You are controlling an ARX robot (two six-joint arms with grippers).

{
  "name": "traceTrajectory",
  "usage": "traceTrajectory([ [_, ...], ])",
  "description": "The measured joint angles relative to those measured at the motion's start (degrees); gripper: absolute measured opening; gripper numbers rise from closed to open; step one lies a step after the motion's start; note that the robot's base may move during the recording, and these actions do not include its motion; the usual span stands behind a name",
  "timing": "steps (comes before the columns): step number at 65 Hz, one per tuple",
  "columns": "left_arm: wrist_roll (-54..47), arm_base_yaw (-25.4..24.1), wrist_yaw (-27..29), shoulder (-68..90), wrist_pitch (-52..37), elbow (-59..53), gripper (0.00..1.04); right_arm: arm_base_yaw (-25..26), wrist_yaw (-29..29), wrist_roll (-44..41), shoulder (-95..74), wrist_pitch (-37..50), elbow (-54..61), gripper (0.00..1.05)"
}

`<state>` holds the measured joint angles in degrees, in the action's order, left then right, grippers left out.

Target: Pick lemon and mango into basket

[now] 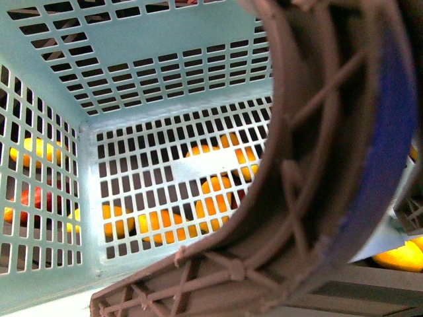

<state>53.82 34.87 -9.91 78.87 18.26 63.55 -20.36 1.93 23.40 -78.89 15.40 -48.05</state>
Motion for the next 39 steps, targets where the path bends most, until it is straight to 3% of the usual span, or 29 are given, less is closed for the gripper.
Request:
traceTrajectory([
  [9, 0.00, 0.02, -0.09, 0.00, 0.00, 0.00, 0.15, -1.86, -0.31, -0.11, -0.02, -1.31, 1.33, 0.81],
  [17, 0.00, 0.00, 0.07, 0.00, 0.00, 0.00, 0.15, -2.25, -1.11, -0.09, -0.02, -2.10, 1.64, 0.97],
  [39, 0.11, 0.02, -0.20, 0.22, 0.02, 0.00, 0.15, 1.29, -2.95, -0.55, 4.02, -5.29, 1.64, 0.96],
])
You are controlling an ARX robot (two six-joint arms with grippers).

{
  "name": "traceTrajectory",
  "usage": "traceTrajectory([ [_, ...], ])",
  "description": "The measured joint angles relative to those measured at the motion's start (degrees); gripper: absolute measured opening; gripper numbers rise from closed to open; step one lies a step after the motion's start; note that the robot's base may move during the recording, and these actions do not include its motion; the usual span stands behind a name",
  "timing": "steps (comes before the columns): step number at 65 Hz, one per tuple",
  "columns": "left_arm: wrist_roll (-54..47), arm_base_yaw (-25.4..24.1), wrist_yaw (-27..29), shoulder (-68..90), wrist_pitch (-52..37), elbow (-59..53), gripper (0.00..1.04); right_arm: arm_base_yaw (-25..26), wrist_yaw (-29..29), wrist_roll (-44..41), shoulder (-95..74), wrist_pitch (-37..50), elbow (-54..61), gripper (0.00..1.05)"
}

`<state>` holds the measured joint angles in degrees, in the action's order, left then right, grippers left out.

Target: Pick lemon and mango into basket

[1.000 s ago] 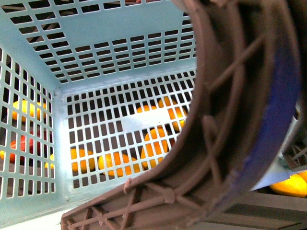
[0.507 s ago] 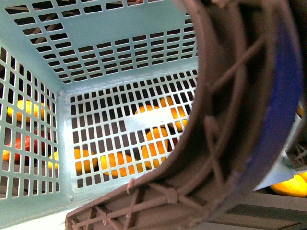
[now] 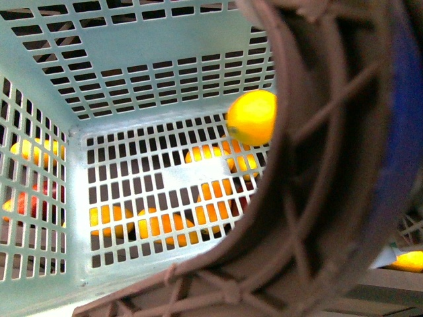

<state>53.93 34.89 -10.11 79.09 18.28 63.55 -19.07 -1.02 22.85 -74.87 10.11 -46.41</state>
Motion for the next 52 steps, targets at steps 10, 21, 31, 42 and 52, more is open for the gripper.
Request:
traceTrajectory([
  [10, -0.13, -0.02, 0.81, 0.00, 0.00, 0.02, 0.15, 4.11, -4.31, -0.61, 4.31, -0.85, 0.00, 0.96],
  [21, -0.11, 0.11, 0.48, 0.00, 0.00, 0.02, 0.15, 5.09, -7.37, -3.13, 5.18, 2.60, 1.18, 0.92],
  [31, 0.22, 0.17, -0.37, 0.00, 0.00, 0.02, 0.15, 6.32, -10.97, -15.32, 8.00, 19.93, 10.95, 0.72],
  [42, -0.13, 0.09, 0.61, 0.00, -0.02, 0.07, 0.15, 8.87, -8.68, -20.65, 13.92, 25.24, 20.44, 0.45],
  [52, -0.11, 0.11, 0.22, 0.00, -0.02, 0.07, 0.15, 11.76, -6.05, -21.94, 19.91, 26.97, 29.24, 0.10],
])
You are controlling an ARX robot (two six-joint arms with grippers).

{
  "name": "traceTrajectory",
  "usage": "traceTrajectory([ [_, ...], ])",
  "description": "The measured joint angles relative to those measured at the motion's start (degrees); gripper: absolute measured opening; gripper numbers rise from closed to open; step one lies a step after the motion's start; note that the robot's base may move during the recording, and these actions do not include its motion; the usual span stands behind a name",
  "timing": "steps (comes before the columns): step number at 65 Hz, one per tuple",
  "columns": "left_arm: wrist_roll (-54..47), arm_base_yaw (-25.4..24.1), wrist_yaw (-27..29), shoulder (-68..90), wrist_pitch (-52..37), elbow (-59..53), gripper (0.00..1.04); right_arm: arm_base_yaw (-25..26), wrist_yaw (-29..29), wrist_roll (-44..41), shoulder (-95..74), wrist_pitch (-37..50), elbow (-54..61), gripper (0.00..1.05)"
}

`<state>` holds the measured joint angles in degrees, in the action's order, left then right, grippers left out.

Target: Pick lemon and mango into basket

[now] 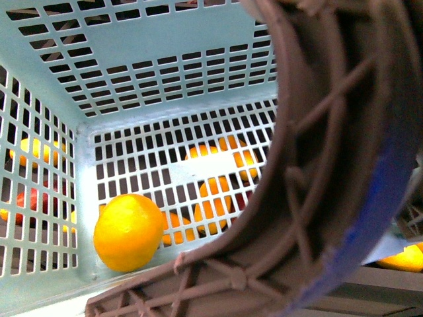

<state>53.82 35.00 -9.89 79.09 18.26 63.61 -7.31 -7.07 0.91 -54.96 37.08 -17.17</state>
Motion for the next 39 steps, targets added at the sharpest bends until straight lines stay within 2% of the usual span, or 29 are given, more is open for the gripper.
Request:
traceTrajectory([
  [4, 0.02, -0.02, 0.04, 0.00, 0.00, 0.00, 0.15, 0.44, 0.63, -0.37, 1.44, 0.07, 1.46, 0.02],
  [19, 0.00, -0.02, 0.00, 0.00, 0.00, 0.00, 0.15, 2.62, 2.54, -0.59, 7.63, -0.37, 7.02, 0.02],
  [22, 0.00, -0.02, 0.00, 0.00, 0.00, 0.00, 0.15, 4.28, 5.49, -0.59, 8.90, -0.83, 7.85, 0.02],
  [27, 0.00, -0.02, 0.00, 0.00, 0.00, 0.00, 0.15, 6.38, 6.69, -0.61, 10.80, -1.55, 9.05, 0.02],
  [39, 0.02, -0.02, 0.17, 0.00, 0.00, 0.00, 0.15, 7.06, 7.02, -0.66, 11.87, -1.73, 9.57, 0.29],
])
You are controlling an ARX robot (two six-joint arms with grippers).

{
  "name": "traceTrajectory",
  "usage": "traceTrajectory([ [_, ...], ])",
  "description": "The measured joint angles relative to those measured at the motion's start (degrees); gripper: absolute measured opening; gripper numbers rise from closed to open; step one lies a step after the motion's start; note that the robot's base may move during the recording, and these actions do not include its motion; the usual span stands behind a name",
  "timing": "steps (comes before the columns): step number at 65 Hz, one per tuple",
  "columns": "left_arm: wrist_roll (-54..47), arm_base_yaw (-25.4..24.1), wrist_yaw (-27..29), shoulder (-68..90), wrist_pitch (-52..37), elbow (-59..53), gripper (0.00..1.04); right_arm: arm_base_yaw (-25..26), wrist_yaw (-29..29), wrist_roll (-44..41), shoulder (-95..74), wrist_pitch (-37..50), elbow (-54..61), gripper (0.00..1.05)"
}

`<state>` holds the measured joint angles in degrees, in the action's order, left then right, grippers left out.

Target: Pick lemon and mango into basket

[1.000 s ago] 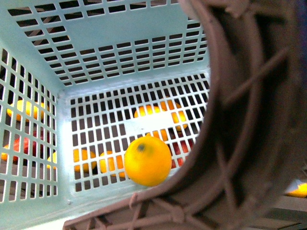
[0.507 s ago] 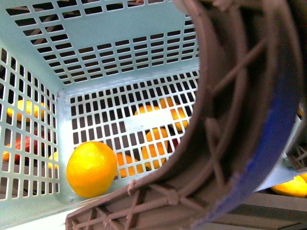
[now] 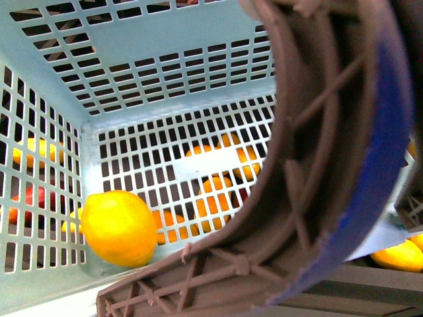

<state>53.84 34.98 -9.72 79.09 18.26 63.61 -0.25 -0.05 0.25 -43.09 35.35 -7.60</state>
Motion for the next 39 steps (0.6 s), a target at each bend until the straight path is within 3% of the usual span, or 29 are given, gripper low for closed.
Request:
traceTrajectory([
  [28, -0.02, 0.44, -0.55, 0.00, 0.00, 0.07, 0.15, 0.22, -0.26, 0.04, 0.07, -0.02, 0.00, 0.97],
  [39, 0.66, 0.61, -1.36, 0.00, 0.00, 0.11, 0.15, 0.26, -0.22, 0.02, 0.28, -0.02, 0.00, 0.96],
])
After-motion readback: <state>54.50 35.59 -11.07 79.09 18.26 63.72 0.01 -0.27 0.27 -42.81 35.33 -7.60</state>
